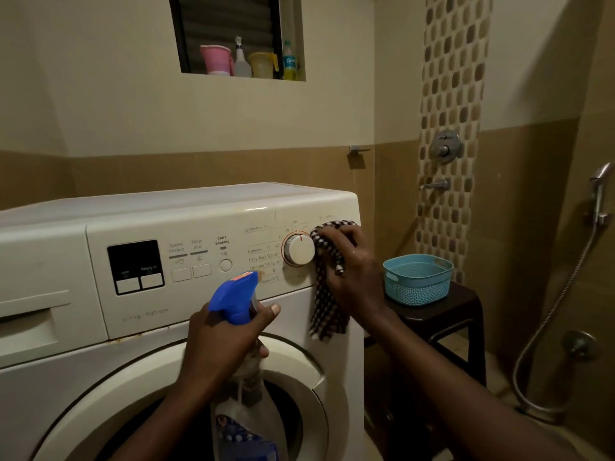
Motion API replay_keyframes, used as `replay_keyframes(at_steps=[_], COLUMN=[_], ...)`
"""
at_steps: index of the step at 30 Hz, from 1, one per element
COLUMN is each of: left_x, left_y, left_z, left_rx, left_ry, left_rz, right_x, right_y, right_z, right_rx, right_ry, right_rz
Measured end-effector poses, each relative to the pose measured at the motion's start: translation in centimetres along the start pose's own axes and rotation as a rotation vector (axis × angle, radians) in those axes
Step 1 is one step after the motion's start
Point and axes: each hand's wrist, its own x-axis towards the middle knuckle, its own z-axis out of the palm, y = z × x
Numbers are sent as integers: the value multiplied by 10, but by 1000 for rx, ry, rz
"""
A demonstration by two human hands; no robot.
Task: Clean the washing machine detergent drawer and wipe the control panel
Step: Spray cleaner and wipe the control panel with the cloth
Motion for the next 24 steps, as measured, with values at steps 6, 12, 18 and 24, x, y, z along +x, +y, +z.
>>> replay_keyframes(at_steps=[6, 12, 18, 24], left_x=[-1, -3, -3, -4], left_y=[-4, -4, -4, -5], left_z=[2, 0, 2, 1], left_rx=[-36, -36, -21, 2], left_ry=[-12, -13, 14, 6], left_rz=[-30, -29, -15, -13], right_x=[34, 42, 67, 71], right_y=[13, 2, 5, -26], right_z=[-6, -1, -13, 2], right_rx=[28, -91, -15, -105], right_ry=[245, -41, 208, -109], right_rz=[289, -209, 236, -424])
